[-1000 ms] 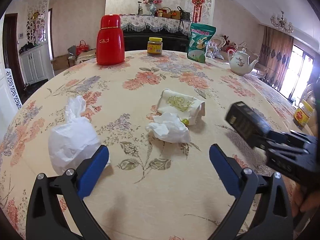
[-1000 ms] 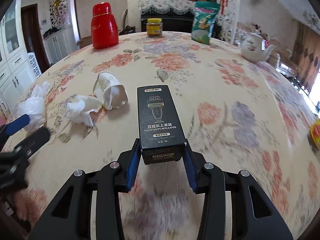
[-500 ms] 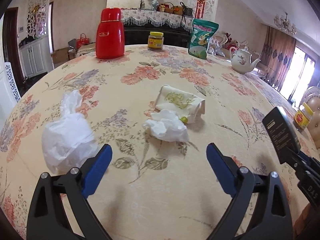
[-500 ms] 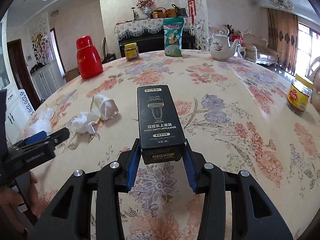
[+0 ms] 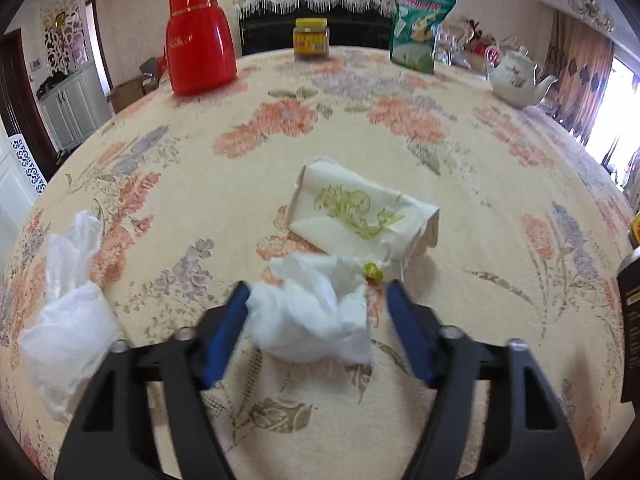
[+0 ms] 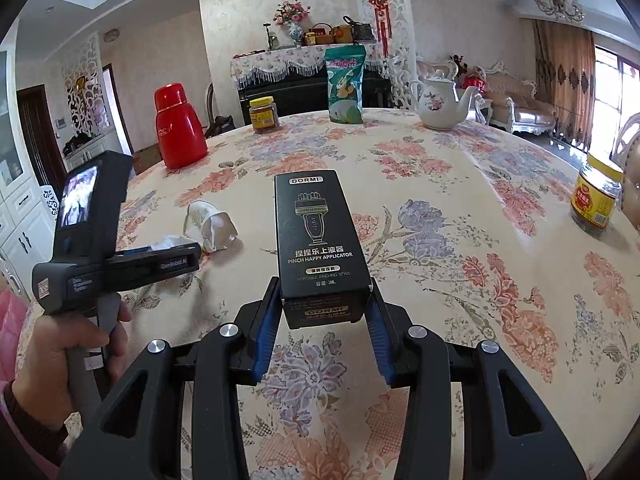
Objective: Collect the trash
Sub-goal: 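Grasp crumpled white tissue with the left tool while the right tool holds the box, then carry the tissue and black box with both tools over the wastebasket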
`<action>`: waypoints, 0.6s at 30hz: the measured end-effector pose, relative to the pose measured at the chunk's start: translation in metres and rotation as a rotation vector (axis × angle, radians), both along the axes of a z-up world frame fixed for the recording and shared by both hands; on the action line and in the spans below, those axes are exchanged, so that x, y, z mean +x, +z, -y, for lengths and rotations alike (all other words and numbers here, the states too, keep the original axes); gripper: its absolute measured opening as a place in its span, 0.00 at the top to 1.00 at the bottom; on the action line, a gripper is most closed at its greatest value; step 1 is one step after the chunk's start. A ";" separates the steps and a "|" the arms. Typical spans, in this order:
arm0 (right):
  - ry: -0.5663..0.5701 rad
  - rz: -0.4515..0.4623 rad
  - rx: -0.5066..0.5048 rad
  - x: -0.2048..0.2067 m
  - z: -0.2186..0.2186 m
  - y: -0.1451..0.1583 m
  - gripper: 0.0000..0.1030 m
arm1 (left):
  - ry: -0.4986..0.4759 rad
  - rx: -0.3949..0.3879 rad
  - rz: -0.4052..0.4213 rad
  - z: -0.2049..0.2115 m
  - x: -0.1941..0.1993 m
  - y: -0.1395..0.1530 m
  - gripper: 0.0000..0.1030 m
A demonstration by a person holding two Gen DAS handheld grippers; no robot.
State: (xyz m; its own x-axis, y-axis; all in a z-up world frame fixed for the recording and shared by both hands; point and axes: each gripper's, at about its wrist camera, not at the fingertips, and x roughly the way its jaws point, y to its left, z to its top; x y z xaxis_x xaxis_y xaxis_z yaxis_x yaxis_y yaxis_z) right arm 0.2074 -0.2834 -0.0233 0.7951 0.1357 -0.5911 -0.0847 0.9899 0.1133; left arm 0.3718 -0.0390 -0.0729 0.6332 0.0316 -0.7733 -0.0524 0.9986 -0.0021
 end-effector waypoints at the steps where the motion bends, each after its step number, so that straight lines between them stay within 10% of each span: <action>1: 0.001 -0.002 0.001 0.000 0.000 0.000 0.61 | -0.005 0.006 -0.006 0.001 -0.001 -0.003 0.56; 7: 0.014 0.005 -0.001 -0.001 -0.004 0.002 0.61 | -0.032 -0.023 0.028 -0.005 -0.024 -0.001 0.88; 18: 0.051 0.005 -0.034 -0.002 -0.018 -0.006 0.61 | -0.074 -0.046 0.098 -0.011 -0.081 0.016 0.94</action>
